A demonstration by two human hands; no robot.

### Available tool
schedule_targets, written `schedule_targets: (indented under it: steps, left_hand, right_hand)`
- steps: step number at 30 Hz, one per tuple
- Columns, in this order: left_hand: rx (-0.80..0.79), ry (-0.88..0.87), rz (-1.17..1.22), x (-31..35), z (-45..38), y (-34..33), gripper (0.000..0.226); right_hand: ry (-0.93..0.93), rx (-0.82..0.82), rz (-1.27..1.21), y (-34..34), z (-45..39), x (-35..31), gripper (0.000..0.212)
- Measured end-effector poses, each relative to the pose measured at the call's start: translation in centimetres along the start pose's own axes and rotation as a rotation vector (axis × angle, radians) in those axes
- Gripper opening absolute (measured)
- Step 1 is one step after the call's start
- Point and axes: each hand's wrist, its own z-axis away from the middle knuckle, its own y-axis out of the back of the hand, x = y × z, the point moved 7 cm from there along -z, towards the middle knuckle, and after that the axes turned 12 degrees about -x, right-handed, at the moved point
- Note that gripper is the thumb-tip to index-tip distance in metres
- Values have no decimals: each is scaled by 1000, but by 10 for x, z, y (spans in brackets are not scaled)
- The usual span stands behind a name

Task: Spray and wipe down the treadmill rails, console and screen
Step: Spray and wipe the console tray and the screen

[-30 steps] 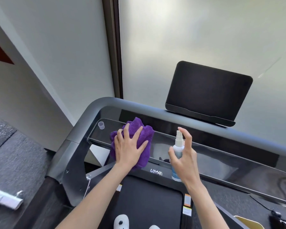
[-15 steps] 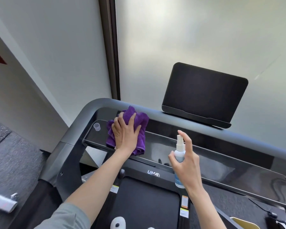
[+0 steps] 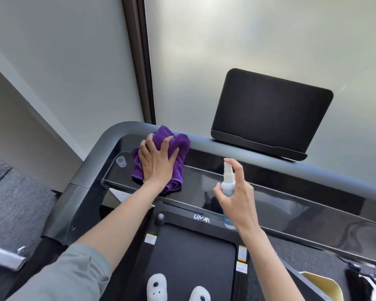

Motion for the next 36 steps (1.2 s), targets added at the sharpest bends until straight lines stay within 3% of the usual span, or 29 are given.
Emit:
schedule_targets:
  steps: [6,11,14,18,25,31,36]
  left_hand:
    - [-125,-44,-15,15,45,-3,49]
    - [-40,-24,-39,24,87,-6,48]
    - [-17,-41,-70,21,76,-6,43]
    - [-62,122,-19,6,25,-7,44]
    - [-58,180,20,14,20,-5,49]
    - [-151,-75,-108,94,87,-27,59]
    - [-109,-88,-79,81,76,-25,47]
  right_hand:
    - [27,52,-14,11,4,-6,58]
    - [62,36,-39,11,4,-6,59]
    - [45,11,-54,6,3,-1,62]
    - [8,-17,-75,1,1,9,61]
    - [14,63,-50,22,8,12,61]
    - [29,96,-22,40,17,10,63]
    - [40,41,-20,30,8,6,62]
